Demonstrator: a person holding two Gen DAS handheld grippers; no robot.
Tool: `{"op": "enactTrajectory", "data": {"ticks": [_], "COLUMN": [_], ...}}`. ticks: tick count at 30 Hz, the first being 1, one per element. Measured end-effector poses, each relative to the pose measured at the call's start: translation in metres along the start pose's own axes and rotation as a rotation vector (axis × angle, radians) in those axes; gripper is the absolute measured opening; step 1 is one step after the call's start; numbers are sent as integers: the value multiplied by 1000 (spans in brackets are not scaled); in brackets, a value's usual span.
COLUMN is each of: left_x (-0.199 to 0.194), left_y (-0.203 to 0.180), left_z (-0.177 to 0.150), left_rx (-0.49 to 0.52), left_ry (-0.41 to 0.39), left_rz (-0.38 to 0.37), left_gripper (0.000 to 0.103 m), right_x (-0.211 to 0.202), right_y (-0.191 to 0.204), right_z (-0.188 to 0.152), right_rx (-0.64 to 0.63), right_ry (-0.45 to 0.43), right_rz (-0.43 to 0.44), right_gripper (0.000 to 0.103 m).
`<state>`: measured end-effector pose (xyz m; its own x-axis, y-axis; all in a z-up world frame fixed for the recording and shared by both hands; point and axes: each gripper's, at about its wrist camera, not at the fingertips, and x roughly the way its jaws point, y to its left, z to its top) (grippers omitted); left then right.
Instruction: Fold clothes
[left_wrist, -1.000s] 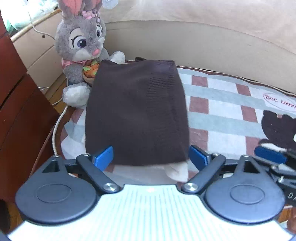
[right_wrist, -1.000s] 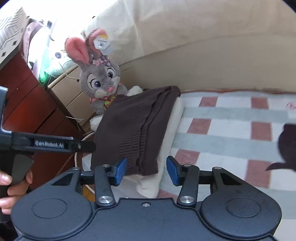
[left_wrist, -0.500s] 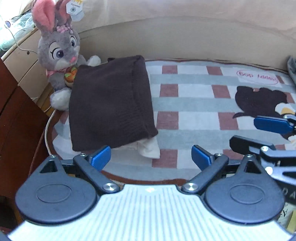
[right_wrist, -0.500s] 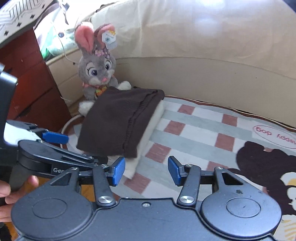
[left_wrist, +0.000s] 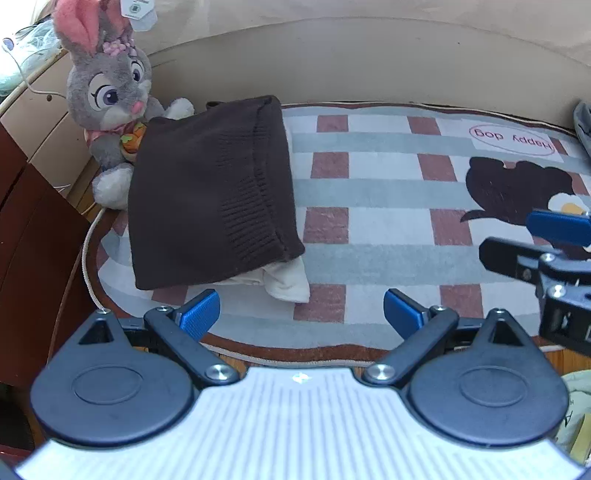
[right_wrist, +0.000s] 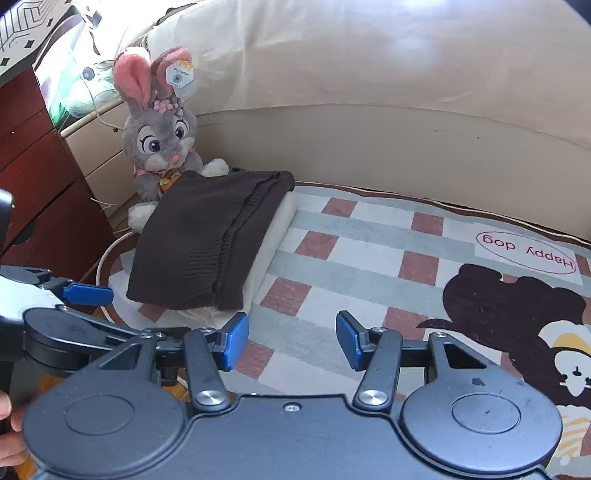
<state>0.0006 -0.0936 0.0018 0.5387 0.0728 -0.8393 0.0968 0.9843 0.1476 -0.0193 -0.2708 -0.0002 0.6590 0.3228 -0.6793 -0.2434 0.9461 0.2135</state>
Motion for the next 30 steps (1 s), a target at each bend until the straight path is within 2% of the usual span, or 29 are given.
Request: {"op": "enactTrajectory", "data": {"ticks": [9,14,20,30], "left_x": [2,4,3,6], "left_y": [0,-2,-3,0], "left_z": [0,-1,-1,-1], "left_rx": [-7,6,2,-5], "left_ry": [20,20,21,32], "left_rz": [-1,35,9,25], "left_gripper": [97,99,100,100], "right_x": [0,-1,0,2], "right_y": [-8,-9,-13,-18], "right_z": [-3,-3,-4,-6], "right_rx": [35,38,49,61], "right_ry": [12,12,17,26], "right_rz": [-15,-16,-18,-39], "right_gripper": [59,59,59,59]}}
